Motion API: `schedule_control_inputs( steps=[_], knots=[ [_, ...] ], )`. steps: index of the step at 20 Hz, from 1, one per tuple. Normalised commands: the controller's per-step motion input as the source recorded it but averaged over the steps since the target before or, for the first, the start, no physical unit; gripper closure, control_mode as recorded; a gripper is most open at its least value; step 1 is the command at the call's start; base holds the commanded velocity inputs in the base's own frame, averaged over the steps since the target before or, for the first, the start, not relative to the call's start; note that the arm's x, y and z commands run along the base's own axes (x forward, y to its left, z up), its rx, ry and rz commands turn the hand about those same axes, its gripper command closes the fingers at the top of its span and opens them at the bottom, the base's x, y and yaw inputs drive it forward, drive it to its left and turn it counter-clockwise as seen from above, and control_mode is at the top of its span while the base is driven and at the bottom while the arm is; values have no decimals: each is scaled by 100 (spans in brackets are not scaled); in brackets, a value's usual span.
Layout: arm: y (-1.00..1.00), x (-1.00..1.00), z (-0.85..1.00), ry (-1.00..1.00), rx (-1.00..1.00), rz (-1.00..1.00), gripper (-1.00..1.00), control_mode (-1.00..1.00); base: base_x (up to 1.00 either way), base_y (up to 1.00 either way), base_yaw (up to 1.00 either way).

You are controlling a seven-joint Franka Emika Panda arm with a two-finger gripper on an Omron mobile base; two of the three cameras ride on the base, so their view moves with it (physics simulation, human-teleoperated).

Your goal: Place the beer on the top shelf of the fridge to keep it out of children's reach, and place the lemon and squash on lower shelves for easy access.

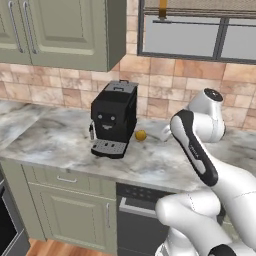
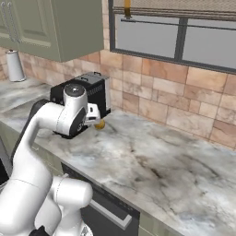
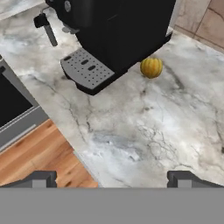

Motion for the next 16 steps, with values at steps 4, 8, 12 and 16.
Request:
schedule_control_inputs(
  steps=[4, 8, 12, 16],
  knots=[
    [0, 23, -20, -8, 1, 0, -100, -100, 0, 0, 0],
    [0, 26, -42, -7, 1, 2, -100, -100, 0, 0, 0],
    [0, 37, -33, -1, 0, 3, -100, -100, 0, 0, 0],
    [0, 43, -21, 0, 2, 4, -100, -100, 0, 0, 0]
  ],
)
